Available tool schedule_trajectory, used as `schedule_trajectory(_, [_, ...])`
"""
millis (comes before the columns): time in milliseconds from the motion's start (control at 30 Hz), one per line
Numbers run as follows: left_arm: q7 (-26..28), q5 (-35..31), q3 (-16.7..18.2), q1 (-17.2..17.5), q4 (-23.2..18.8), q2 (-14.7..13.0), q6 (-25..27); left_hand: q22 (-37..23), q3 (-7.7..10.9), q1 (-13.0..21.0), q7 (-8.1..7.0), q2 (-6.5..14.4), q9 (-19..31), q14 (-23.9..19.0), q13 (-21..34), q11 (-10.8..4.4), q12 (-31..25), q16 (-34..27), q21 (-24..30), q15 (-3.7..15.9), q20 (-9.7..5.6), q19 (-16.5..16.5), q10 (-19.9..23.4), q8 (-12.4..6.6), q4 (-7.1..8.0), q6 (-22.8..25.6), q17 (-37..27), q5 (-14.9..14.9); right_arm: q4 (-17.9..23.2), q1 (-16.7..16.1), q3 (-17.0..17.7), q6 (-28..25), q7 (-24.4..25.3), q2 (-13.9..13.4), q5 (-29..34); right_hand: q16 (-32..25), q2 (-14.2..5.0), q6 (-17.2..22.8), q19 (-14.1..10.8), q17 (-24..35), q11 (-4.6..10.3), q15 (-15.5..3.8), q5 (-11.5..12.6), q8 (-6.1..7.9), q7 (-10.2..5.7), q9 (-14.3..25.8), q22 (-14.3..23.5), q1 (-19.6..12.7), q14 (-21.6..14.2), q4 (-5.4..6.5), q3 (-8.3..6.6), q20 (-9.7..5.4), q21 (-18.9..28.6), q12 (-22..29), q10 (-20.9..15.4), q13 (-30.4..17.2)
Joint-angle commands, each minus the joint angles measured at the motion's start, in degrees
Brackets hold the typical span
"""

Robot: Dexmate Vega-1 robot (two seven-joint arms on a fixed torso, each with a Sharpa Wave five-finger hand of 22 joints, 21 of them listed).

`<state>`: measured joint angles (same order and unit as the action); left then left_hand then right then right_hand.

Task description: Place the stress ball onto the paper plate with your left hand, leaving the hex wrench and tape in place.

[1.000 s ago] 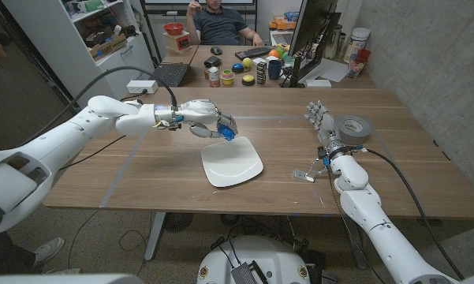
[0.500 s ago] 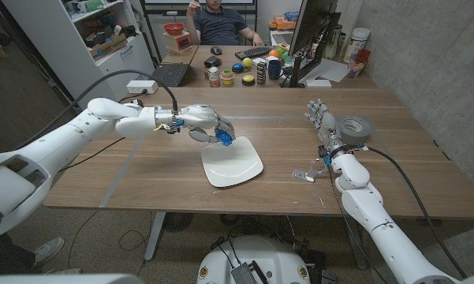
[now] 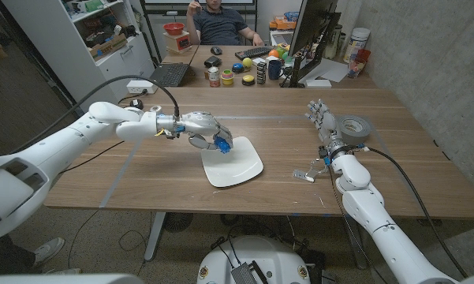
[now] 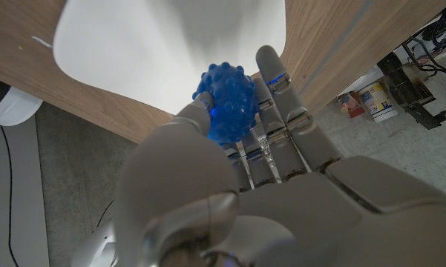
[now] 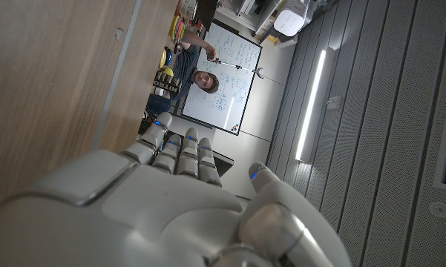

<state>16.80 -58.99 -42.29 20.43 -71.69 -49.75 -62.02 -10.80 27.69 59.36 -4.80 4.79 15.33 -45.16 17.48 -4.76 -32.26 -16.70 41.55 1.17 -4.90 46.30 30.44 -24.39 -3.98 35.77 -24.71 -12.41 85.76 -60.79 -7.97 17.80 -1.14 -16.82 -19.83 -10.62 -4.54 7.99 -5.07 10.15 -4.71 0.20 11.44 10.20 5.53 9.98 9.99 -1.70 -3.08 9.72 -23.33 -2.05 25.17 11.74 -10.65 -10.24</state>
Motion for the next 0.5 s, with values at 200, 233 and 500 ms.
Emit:
schedule_trajectory(200, [-2.12, -2.35, -0.17, 1.66, -3.36, -1.60, 2.70, -0.16, 0.31, 2.67, 0.91, 3.34, 0.19, -4.11, 1.03, -2.34, -0.38, 0.58, 0.49, 11.69, -6.00, -1.91, 2.02, -0.40, -0.07, 6.23, -0.01, -0.08, 0.62, -0.82, -0.20, 0.79, 0.37, -0.01, 0.04, 0.04, -4.07, 0.26, -0.49, 0.09, -0.10, 0.12, 0.38, 0.44, 0.17, 0.22, 0.35, 0.47, -0.59, 0.01, 0.03, -3.02, -0.38, 0.22, -0.16, -0.29])
schedule_trajectory(233, [-1.38, -3.29, -0.21, 1.81, -3.76, -1.76, 3.18, -0.17, 0.33, 2.72, 0.91, 3.37, 0.19, -4.12, 1.04, -2.26, -0.39, 0.62, 0.52, 11.69, -6.03, -1.93, 1.98, -0.34, -0.09, 6.11, -0.01, -0.08, 0.56, -0.81, -0.22, 0.89, 0.30, -0.02, 0.01, 0.04, -4.07, 0.27, -0.49, 0.09, -0.07, 0.10, 0.38, 0.44, 0.13, 0.22, 0.35, 0.47, -0.59, 0.01, 0.03, -3.07, -0.39, 0.21, -0.15, -0.29])
schedule_trajectory(500, [2.76, -7.40, -1.71, 1.94, -5.28, -2.78, 5.95, -0.18, 0.46, 3.00, 0.95, 3.50, 0.05, -4.20, 1.00, -2.33, -0.44, 0.94, 0.71, 11.70, -6.09, -2.04, 1.87, -0.20, -0.24, 6.09, -0.04, -0.06, 0.53, -0.93, -0.38, 1.24, 0.64, 0.02, 0.17, 0.04, -4.03, 0.25, -0.56, 0.09, -0.15, 0.21, 0.38, 0.43, 0.21, 0.22, 0.35, 0.50, -0.61, 0.02, 0.08, -3.04, -0.51, 0.25, -0.24, -0.29])
